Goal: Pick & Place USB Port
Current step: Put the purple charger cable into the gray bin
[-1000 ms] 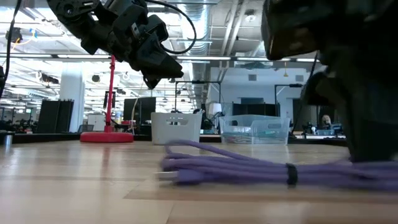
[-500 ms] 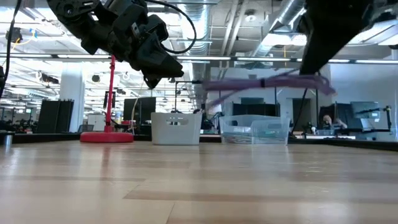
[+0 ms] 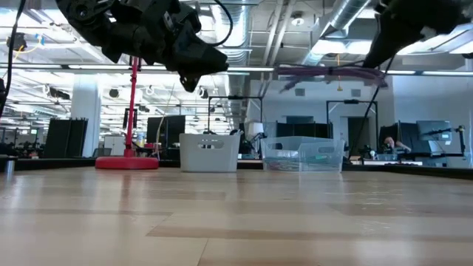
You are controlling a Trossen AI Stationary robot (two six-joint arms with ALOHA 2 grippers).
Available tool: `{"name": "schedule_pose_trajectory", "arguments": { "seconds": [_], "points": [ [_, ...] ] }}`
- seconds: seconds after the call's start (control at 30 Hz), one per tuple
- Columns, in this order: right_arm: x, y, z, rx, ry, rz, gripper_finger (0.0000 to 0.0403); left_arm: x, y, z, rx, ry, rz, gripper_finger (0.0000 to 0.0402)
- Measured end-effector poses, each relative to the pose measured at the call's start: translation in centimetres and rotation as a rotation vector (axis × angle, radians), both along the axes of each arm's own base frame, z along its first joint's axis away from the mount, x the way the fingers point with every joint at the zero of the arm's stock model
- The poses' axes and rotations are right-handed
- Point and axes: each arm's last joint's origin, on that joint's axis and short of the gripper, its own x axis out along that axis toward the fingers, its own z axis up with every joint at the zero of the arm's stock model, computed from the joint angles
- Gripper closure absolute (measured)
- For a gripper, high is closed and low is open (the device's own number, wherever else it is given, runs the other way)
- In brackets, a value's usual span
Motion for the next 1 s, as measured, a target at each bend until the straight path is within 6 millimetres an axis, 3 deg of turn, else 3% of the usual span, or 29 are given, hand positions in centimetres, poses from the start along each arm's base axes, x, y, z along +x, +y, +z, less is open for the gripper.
{"name": "schedule_pose_trajectory", "arguments": {
  "seconds": [0.2, 0.37, 0.63, 0.8, 1.0],
  "points": [
    [-2.3, -2.7, -0.7, -0.029, -0.115, 0.006, 0.0403, 0.0, 0.0, 0.1, 0.010, -0.017, -0.001, 0.0314],
    [-2.1, -5.4, -1.7, 0.022, -0.224, 0.078, 0.0403, -0.6, 0.2, 1.1, 0.108, -0.073, 0.000, 0.0314],
    [0.1, -10.9, -3.1, 0.046, -0.348, 0.126, 0.0403, -3.4, 1.0, 3.8, 0.130, -0.140, 0.060, 0.0314],
    [2.3, -14.3, -3.3, 0.073, -0.456, 0.150, 0.0403, -5.0, 1.4, 4.2, 0.127, -0.093, 0.112, 0.0314],
    [4.9, -17.8, -4.6, 0.137, -0.581, 0.193, 0.0403, -5.3, 1.5, 4.2, 0.143, -0.087, 0.114, 0.0314]
  ]
}}
